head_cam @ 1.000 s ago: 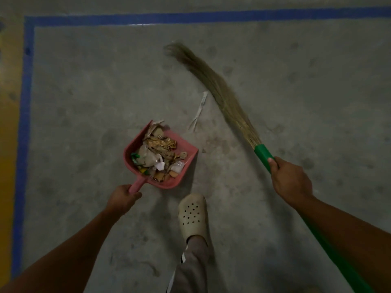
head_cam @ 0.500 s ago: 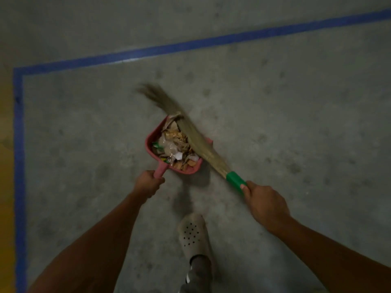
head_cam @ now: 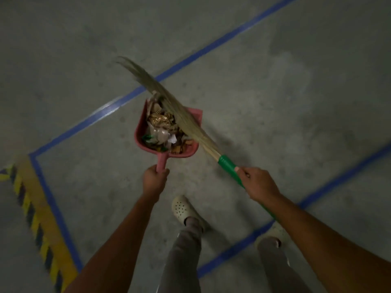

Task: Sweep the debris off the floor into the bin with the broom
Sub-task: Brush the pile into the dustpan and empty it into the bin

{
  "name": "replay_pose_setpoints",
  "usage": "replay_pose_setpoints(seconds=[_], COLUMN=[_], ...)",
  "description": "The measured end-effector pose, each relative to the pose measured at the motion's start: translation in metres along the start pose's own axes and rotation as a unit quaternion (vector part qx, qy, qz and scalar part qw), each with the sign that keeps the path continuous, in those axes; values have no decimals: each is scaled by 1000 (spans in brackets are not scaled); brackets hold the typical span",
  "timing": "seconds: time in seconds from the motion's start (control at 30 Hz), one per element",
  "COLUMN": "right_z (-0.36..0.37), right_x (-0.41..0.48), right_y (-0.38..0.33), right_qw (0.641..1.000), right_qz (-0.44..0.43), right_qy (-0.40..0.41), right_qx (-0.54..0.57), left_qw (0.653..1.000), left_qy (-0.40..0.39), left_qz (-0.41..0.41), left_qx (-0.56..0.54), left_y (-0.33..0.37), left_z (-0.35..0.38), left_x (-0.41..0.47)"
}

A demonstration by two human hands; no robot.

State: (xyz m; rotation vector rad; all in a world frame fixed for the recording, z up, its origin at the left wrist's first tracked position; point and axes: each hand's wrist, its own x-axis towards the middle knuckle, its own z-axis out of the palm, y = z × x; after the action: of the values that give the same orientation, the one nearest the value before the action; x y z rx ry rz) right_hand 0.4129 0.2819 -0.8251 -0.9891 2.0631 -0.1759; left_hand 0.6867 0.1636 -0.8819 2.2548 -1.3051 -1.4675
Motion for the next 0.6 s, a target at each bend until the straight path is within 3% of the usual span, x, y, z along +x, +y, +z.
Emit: replay_pose_setpoints(seconds=[0.27,0.6], right_z=[-187,-378], right_x=[-145,-264], right_y=[110,296], right_qw=[984,950], right_qz=[56,93], right_qy=[32,175], right_qx=[166,242], left_qw=[997,973], left_qy=[-25,-123], left_qz=[70,192], left_qx=[19,33], left_y=[135,296], left_z=[78,277], left_x=[-205,-392])
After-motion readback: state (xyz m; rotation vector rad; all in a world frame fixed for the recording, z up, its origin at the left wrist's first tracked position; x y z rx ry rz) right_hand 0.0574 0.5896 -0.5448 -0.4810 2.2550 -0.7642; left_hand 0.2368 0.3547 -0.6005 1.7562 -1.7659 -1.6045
